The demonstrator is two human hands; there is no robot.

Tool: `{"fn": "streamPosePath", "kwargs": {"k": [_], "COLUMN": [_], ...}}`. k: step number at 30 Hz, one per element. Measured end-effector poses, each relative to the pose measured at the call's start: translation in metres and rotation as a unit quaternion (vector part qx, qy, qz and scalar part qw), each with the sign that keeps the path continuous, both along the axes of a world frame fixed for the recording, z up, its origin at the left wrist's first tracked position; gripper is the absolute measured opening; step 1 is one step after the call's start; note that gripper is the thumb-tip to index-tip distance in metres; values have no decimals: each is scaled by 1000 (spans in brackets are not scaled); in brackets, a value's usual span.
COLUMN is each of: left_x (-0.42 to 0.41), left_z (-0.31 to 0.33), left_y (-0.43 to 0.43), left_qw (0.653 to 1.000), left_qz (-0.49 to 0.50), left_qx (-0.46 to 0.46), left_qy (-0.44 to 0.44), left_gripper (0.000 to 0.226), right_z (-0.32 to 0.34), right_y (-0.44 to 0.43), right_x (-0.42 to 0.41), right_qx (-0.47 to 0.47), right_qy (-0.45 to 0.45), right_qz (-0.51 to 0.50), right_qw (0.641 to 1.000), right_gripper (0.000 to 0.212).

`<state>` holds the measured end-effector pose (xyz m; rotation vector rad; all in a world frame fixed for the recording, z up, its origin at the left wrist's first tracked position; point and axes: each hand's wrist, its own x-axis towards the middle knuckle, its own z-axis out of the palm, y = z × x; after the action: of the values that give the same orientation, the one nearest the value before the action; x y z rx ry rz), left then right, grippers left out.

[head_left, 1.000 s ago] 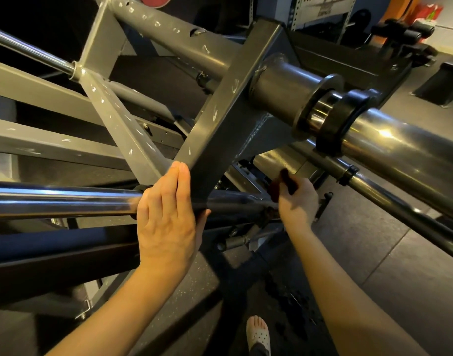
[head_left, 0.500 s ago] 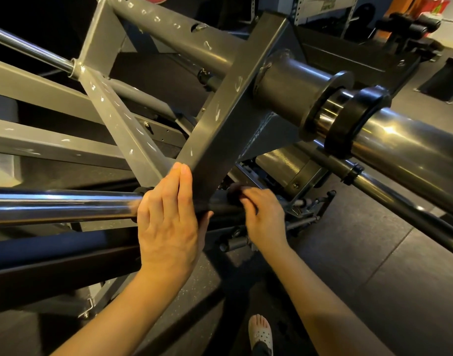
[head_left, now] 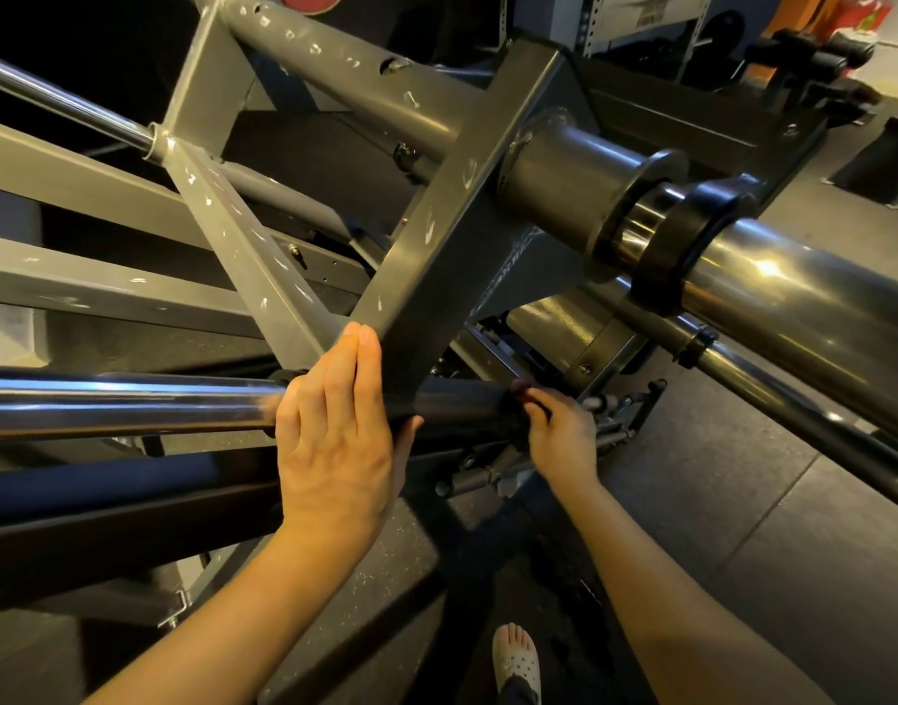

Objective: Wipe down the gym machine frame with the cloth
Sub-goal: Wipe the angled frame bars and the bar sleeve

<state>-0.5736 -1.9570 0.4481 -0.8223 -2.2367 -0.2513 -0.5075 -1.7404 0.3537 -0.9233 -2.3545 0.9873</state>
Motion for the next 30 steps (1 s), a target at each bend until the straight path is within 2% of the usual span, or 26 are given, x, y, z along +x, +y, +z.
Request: {"fn": "streamPosePath", "kwargs": {"k": [2,6,11,13,17,20,22,25,28,30], "left_x": [0,0,2,3,15,37,50,46,24,14], "left_z": [0,-1,-1,1,4,-7,-21,-45,-69,-83], "left_y": [0,1,3,3,1,5,15,40,69,83], "left_qw": [1000,1000,1000,1000,999,997,993,980,971,974], "left_qz": [-1,-1,6,10,-10,-68,-110,-137,-117,-86], "left_qx": [-2,1,1,-5,7,14,-27,-120,-180,-186], "left_qy": [1,5,-14,-20,-35,-16,-24,-78,-103,-101], "left_gripper": [106,105,106,106,106,92,80,61,68,73], "right_z": [8,14,-9,4,20,7,2,-6,-13,-21], "right_y": [-14,-49,12,1,-29,14,44,66,71,71], "right_x": [-4,-2,-10,-23,-20,-20,-19,-9,-6,-13], "right_qx": [11,55,35,38,59,40,35,76,55,11], "right_qy": [6,99,-39,-28,63,-37,-107,-62,-22,-12], "right_qz": [4,71,-2,15,90,82,75,4,-44,-50], "right_qw": [1000,991,999,999,992,995,991,995,997,999], "right_gripper": [26,25,26,27,23,26,27,19,16,16]}}
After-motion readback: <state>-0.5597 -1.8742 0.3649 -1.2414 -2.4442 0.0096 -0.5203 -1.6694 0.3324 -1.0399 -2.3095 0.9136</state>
